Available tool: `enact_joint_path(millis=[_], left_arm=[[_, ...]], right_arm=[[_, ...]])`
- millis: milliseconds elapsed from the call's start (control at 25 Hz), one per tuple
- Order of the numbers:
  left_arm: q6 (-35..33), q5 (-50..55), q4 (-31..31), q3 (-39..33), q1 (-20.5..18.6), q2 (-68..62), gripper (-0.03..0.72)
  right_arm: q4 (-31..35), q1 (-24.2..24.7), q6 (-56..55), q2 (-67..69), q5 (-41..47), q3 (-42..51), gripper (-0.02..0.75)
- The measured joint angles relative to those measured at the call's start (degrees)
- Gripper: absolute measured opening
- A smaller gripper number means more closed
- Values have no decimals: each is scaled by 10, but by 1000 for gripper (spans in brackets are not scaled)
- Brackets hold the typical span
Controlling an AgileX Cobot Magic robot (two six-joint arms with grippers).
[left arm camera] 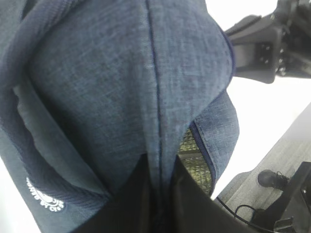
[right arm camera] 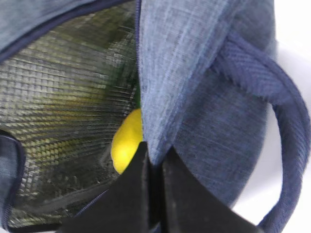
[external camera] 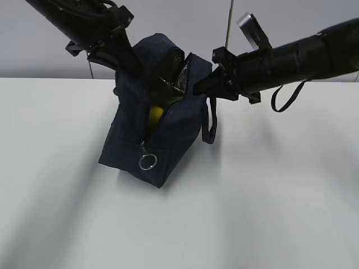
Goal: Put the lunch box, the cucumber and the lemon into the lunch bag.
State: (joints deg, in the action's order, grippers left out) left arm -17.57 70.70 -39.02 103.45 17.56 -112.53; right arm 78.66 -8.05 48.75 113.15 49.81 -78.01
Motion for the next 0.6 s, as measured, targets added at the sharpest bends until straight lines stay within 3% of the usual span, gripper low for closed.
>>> enact_joint_path(millis=[400, 600], left_arm=[[2, 0, -22, 0, 57, 0, 11], [10, -19, -28, 0, 78, 0, 11]], right_arm=[[-299, 1, -201, -3, 115, -160, 8], [-363, 2, -236, -4, 158, -180, 7]])
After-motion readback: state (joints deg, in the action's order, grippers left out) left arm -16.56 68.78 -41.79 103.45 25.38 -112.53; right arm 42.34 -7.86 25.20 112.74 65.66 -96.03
